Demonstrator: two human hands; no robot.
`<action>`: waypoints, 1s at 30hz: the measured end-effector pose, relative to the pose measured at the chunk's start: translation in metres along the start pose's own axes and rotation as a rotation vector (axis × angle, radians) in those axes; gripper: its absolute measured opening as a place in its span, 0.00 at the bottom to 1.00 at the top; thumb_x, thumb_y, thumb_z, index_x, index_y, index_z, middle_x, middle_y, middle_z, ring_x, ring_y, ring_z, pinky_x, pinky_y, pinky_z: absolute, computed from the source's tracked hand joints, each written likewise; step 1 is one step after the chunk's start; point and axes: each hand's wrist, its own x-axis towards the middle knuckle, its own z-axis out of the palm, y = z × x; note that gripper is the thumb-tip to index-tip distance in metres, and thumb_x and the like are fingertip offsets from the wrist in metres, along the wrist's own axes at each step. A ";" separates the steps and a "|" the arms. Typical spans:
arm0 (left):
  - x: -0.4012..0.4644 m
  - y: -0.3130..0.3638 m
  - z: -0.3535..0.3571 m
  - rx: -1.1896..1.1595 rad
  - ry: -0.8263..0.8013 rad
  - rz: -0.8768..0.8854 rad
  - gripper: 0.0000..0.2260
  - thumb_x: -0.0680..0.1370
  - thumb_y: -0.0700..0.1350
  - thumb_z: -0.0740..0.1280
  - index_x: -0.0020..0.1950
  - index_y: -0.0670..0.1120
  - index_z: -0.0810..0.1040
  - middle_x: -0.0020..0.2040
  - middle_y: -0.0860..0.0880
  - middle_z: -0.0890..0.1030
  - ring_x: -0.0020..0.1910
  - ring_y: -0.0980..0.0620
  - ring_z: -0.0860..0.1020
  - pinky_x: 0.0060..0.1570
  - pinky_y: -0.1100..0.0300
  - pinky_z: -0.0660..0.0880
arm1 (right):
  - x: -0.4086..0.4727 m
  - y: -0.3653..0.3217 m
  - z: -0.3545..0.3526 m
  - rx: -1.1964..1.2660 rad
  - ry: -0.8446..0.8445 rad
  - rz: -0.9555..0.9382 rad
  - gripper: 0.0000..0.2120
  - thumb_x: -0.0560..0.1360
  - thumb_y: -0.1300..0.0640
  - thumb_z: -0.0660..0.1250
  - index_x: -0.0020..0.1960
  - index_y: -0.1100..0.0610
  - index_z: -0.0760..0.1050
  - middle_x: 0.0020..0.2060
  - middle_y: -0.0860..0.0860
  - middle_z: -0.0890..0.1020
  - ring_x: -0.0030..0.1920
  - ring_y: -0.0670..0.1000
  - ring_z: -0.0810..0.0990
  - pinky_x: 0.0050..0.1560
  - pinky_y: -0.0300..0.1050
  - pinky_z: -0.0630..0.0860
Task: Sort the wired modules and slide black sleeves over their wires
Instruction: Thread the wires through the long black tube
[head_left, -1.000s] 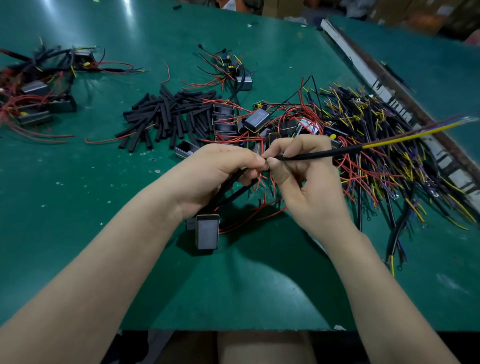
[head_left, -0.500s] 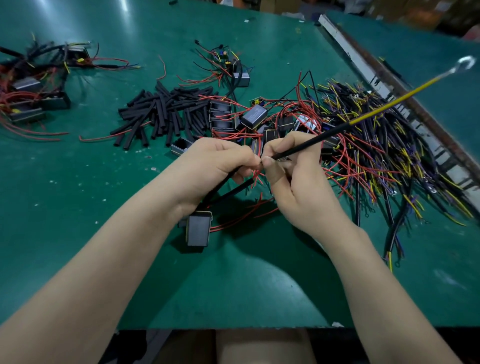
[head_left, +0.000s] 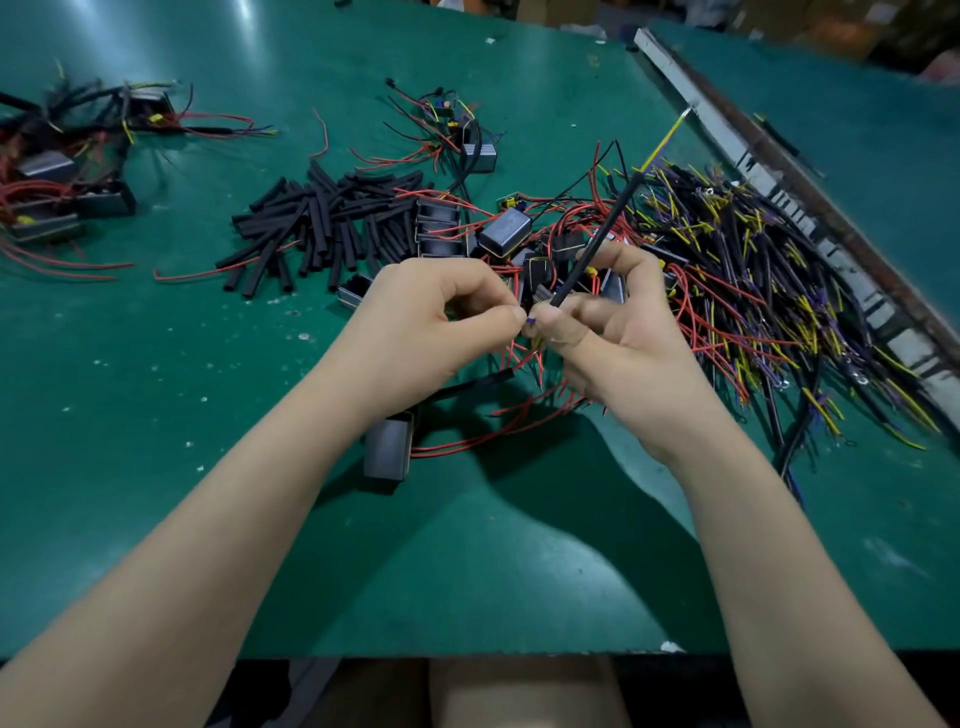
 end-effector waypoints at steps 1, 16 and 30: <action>0.000 0.000 0.000 0.011 0.000 0.003 0.08 0.74 0.41 0.70 0.36 0.51 0.79 0.31 0.55 0.79 0.33 0.62 0.72 0.38 0.71 0.68 | 0.000 0.000 -0.001 0.009 0.001 0.008 0.17 0.78 0.67 0.64 0.56 0.49 0.61 0.32 0.50 0.76 0.21 0.40 0.67 0.23 0.31 0.64; 0.001 0.004 -0.004 -0.271 -0.085 -0.108 0.10 0.75 0.35 0.67 0.36 0.47 0.80 0.27 0.56 0.78 0.31 0.63 0.74 0.38 0.74 0.70 | -0.003 0.001 0.004 -0.146 -0.008 -0.184 0.10 0.76 0.61 0.65 0.50 0.49 0.67 0.44 0.49 0.78 0.40 0.43 0.76 0.41 0.37 0.71; -0.002 0.004 -0.002 0.247 0.007 0.214 0.04 0.72 0.45 0.67 0.40 0.49 0.81 0.34 0.59 0.76 0.37 0.60 0.73 0.41 0.72 0.66 | -0.002 0.000 0.000 -0.010 0.050 0.049 0.13 0.78 0.66 0.64 0.51 0.50 0.66 0.36 0.55 0.76 0.20 0.44 0.68 0.22 0.33 0.64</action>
